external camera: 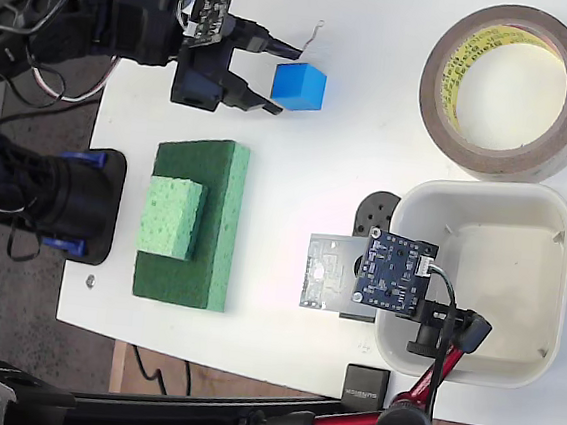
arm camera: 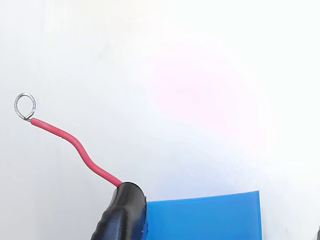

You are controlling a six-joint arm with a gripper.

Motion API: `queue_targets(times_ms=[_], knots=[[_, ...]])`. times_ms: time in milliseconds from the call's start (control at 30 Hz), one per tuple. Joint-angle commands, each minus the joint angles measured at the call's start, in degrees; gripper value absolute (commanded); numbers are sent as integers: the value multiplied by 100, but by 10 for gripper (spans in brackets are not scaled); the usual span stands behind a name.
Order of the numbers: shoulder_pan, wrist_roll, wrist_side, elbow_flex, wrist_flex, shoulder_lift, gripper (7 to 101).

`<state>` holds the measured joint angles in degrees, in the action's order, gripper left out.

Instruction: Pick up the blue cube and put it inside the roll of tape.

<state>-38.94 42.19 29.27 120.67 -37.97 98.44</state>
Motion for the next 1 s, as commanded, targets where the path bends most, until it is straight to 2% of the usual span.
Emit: queue_targets(times_ms=[33, 167, 767, 900, 1000], knots=[[-9, 35, -9, -9, 88, -35, 965], [-26, 62, -35, 132, 404, -132, 965], [-105, 167, -53, 413, 923, -448, 952], [-105, 176, -18, 457, 949, -483, 876], [-141, 202, 105, 448, 932, -545, 667]])
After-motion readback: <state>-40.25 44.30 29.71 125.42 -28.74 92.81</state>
